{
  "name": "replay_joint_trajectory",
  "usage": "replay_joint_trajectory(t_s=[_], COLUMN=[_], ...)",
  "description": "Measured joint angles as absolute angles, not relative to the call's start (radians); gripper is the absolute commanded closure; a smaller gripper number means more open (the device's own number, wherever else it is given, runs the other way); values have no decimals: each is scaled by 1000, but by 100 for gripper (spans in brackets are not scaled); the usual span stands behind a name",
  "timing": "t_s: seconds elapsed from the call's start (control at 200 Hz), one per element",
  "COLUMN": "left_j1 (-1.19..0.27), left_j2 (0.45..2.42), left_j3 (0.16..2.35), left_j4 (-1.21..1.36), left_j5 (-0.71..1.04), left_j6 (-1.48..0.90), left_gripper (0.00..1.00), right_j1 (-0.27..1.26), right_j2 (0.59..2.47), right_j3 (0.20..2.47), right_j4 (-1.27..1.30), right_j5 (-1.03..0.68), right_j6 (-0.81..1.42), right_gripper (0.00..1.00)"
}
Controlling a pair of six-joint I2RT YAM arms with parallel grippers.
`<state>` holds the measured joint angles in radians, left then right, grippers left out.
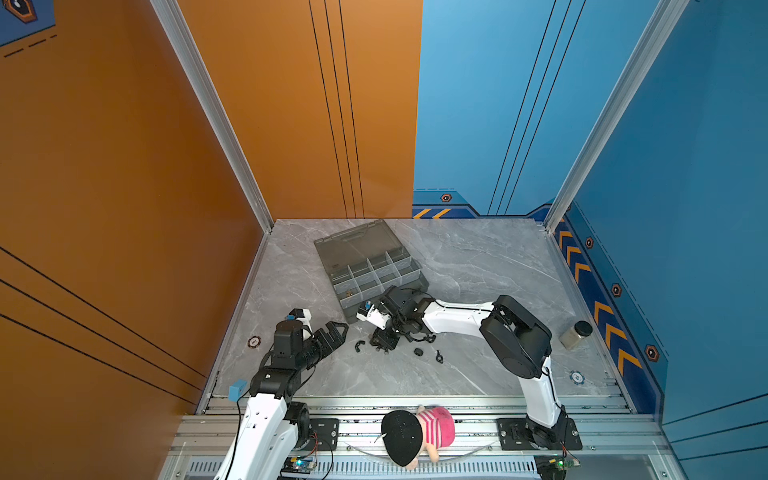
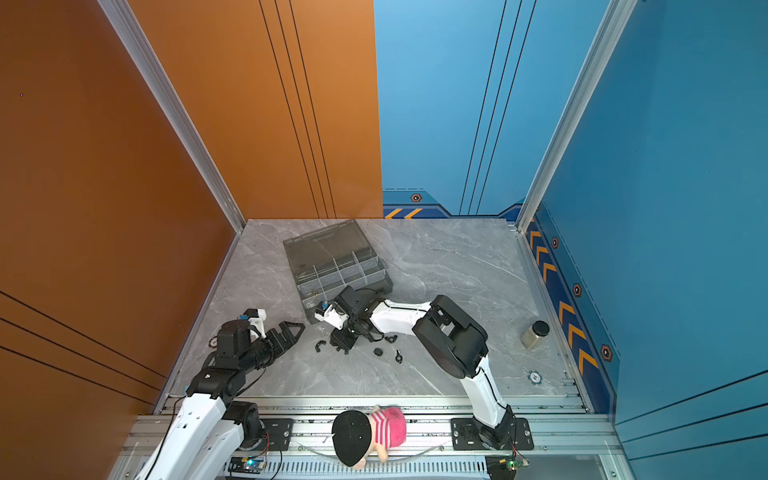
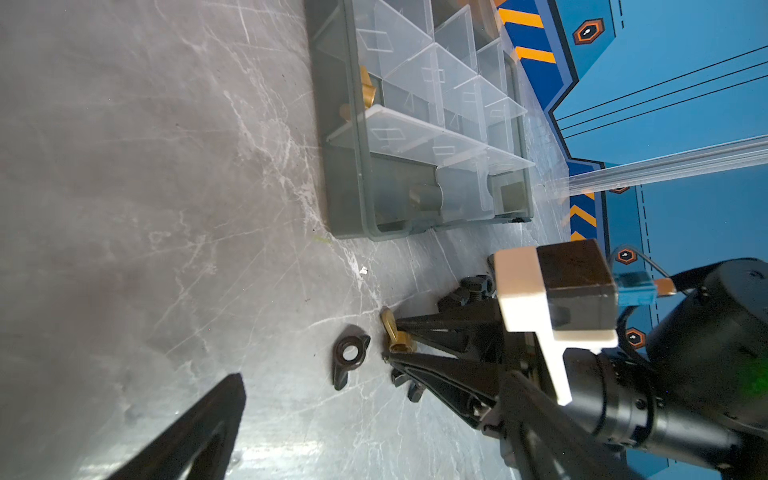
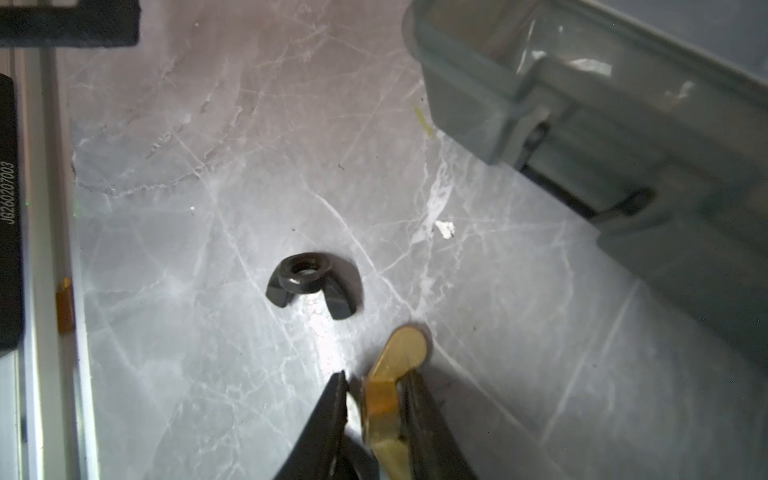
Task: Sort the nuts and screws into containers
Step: 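Close the right gripper on a brass wing nut beside the box, then lift the brass wing nut and carry it over a box compartment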
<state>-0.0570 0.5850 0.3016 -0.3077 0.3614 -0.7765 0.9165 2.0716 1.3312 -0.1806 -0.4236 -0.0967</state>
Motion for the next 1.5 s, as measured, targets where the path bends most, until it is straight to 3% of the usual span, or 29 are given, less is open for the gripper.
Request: replay_joint_trajectory(t_s=[0.245, 0.681, 0.976, 1.287, 1.502], left_j1=[-57, -49, -41, -29, -24], left_j2=[581, 568, 562, 571, 586], left_j3=[302, 295, 288, 287, 287], left_j4=[-309, -311, -308, -307, -305], left_j5=[361, 361, 364, 376, 388], left_j6=[-776, -784, -788, -787, -787], left_gripper=[2, 2, 2, 2, 2], right_j1=[916, 859, 828, 821, 811], right_j2=[2076, 1990, 1925, 2097, 2234], right_j3=[1341, 1360, 1533, 1810, 1875], right_j4=[-180, -228, -236, -231, -192], right_j5=[-435, -514, -547, -514, -463], right_j6=[-90, -78, -79, -82, -57], right_gripper=[100, 100, 100, 100, 100])
